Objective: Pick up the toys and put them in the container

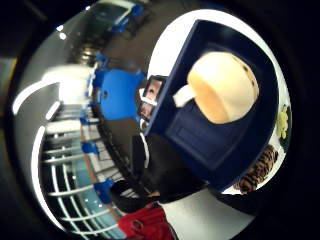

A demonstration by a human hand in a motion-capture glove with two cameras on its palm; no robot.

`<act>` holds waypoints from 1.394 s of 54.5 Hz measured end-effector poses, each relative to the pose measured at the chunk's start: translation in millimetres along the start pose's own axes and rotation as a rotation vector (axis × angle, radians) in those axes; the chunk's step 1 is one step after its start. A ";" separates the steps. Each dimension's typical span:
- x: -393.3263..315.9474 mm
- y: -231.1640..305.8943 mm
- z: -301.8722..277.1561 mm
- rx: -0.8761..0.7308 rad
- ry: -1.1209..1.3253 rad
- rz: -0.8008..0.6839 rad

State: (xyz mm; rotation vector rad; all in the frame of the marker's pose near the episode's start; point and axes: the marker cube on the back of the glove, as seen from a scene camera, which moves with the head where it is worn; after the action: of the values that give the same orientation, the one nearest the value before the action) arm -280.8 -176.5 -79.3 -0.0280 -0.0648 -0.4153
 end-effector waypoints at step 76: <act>125.3 126.0 148.5 -0.215 0.098 0.300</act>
State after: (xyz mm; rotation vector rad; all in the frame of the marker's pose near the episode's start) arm -124.0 -105.6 75.7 -0.2261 0.0806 -0.1217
